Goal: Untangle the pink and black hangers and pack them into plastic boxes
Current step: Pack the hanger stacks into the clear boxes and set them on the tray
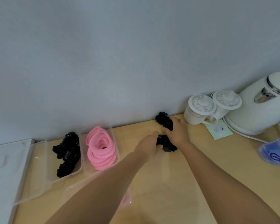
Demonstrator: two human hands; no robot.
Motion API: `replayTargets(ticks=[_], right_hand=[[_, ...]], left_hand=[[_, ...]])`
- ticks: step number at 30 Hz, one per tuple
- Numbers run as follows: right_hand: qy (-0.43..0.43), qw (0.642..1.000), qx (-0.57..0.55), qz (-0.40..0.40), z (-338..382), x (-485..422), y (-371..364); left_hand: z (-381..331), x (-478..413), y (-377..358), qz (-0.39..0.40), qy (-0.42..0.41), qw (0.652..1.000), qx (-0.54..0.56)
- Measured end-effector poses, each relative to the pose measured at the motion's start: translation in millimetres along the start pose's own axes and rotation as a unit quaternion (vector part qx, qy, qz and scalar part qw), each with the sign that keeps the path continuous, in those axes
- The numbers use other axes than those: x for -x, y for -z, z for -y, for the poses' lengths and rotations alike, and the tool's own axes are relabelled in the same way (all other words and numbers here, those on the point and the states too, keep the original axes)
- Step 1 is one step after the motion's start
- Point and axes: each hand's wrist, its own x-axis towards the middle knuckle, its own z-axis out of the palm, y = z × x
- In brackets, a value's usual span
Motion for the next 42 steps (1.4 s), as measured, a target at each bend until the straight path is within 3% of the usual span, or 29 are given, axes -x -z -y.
replayTargets(ticks=[3, 9, 13, 20, 25, 28, 33, 42], right_hand=[[-0.015, 1.0, -0.019, -0.013, 3.9, -0.1, -6.2], [0.053, 0.993, -0.076, -0.073, 34.2, 24.7, -13.9], [0.121, 0.985, -0.123, -0.029, 75.4, 45.1, -18.3], [0.197, 0.968, -0.156, 0.029, 151.9, 87.4, -48.7], [0.194, 0.958, -0.192, 0.082, 198.6, 122.2, -89.2], [0.185, 0.953, -0.208, 0.12, 222.1, 146.0, -113.0], [0.187, 0.946, -0.204, 0.17, 244.3, 178.3, -147.8], [0.156, 0.958, -0.13, 0.203, 256.4, 191.8, -184.3]], left_hand=[[7.7, 11.9, 7.6, -0.016, 0.013, 0.999, 0.044], [28.2, 48.1, 33.9, -0.107, 0.011, 0.991, 0.074], [48.7, 89.5, 53.8, -0.181, 0.018, 0.977, 0.114], [114.5, 169.1, 88.5, -0.313, 0.08, 0.896, 0.305], [167.6, 214.8, 90.3, -0.389, 0.181, 0.834, 0.348], [195.7, 234.8, 95.1, -0.429, 0.24, 0.813, 0.311], [243.3, 244.5, 110.3, -0.453, 0.291, 0.811, 0.229], [297.3, 216.3, 120.1, -0.397, 0.272, 0.876, 0.026]])
